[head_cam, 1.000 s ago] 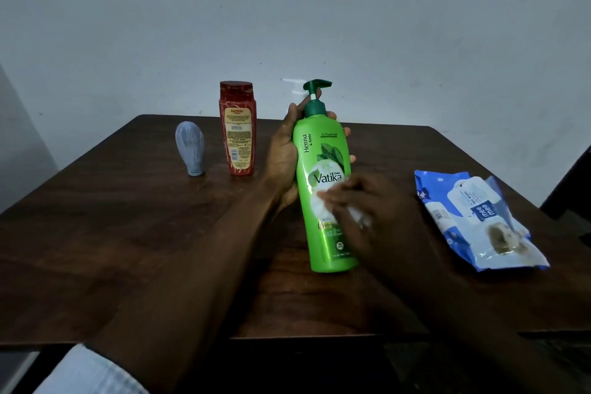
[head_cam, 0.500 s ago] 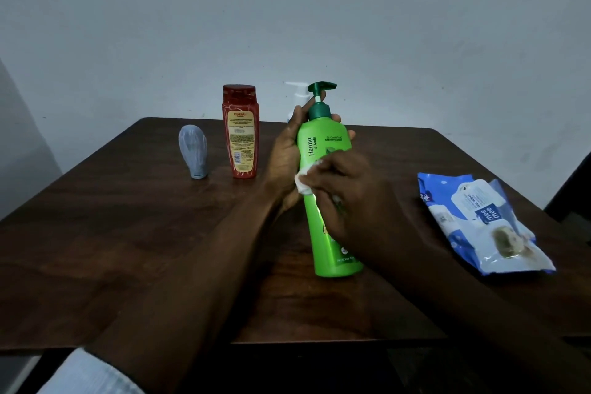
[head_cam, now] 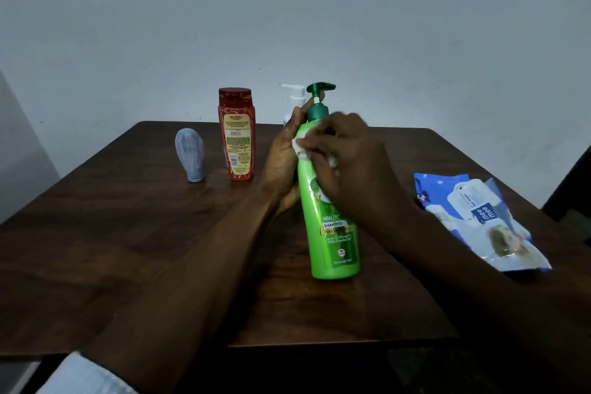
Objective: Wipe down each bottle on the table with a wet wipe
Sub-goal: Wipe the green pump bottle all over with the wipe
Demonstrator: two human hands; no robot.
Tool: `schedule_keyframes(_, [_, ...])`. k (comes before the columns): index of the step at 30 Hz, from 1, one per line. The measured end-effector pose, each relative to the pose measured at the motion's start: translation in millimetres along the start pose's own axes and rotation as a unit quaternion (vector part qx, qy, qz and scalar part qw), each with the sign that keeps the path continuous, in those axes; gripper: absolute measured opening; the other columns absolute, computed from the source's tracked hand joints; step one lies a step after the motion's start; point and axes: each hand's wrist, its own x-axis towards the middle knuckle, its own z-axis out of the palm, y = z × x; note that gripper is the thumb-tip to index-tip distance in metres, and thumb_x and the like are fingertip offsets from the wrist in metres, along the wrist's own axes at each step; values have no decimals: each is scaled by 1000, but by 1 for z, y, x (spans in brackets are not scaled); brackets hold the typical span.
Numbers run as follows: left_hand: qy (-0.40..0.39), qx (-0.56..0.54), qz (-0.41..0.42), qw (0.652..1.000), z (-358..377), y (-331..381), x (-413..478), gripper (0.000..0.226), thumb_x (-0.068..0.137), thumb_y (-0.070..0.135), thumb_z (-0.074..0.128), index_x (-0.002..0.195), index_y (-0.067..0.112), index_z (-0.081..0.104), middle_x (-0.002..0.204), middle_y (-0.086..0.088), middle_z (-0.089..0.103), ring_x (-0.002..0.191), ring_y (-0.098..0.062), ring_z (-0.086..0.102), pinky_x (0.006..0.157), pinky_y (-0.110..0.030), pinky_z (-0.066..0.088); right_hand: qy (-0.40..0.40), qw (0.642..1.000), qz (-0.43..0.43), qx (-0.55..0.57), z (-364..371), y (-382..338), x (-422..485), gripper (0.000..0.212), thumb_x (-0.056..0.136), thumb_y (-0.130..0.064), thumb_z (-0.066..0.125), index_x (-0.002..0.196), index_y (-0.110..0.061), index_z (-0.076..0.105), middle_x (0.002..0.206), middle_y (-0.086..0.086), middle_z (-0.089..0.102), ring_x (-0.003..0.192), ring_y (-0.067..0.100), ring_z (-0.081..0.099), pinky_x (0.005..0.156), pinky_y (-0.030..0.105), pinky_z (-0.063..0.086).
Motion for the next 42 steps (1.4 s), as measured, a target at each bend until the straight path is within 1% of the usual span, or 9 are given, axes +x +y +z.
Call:
schedule_keyframes(3, [12,5,-10,1000,0,2,-1,41,97,46,46,102,8,63,98,-5,62,100,-27,58,91,-36,50,-47,999,-25,8,-8,-4,-30,24,83,-2,65,104,-5,77,102,13,65,97,27,62,88,28,46])
schedule_keyframes(9, [20,31,-8,999,-2,1,0,47,106,47,33,107,9,60,102,-5,62,100,-29,61,94,-44,50,-11,996,58,61,-33,19,-50,23,85,-1,68,103,-10,78,103,8,71,94,15,67,83,28,54])
schedule_keyframes(14, [-9,67,9,998,3,0,-4,56,106,42,32,90,17,80,88,-7,72,79,-19,69,78,-32,57,65,994,79,38,-21,30,1,19,87,-2,70,102,-11,79,91,7,69,83,14,65,75,17,48])
schedule_keyframes(21, [-25,-9,30,999,0,2,-2,49,105,48,29,130,13,52,97,-11,67,91,-24,68,80,-35,60,-3,1000,-19,-15,-9,-1,-3,26,83,0,63,104,-4,76,100,16,65,93,32,59,82,33,45])
schedule_keyframes(24, [-23,29,27,999,-6,2,1,58,99,62,28,131,20,51,106,-11,61,107,-36,58,100,-48,47,-61,997,-53,19,-18,-1,-43,29,86,-5,56,107,-5,76,105,16,65,98,27,60,87,34,48])
schedule_keyframes(28, [-44,45,17,998,-9,-1,3,50,100,56,32,131,23,53,112,-11,59,112,-38,55,113,-68,22,-55,996,18,68,-38,6,-76,20,86,-3,67,99,-11,79,104,7,67,98,16,65,90,27,51])
schedule_keyframes(34, [-27,92,35,995,0,-2,4,51,102,26,39,152,15,38,109,-13,60,98,-27,60,94,-41,50,45,992,93,78,-34,32,-26,16,89,-8,73,103,-13,78,98,3,72,87,9,68,75,27,56])
schedule_keyframes(38, [-18,100,46,994,6,2,3,54,96,20,51,149,16,42,118,-12,56,107,-24,55,111,-48,36,76,993,63,68,-28,24,-4,18,88,-4,73,103,-11,78,94,6,69,89,11,66,78,24,53])
schedule_keyframes(42, [-1,127,49,991,7,8,5,60,92,21,57,150,22,42,117,-8,54,96,-19,58,86,-34,53,30,996,34,77,-31,8,-29,21,89,-2,70,108,-8,77,103,9,69,99,13,65,89,16,47])
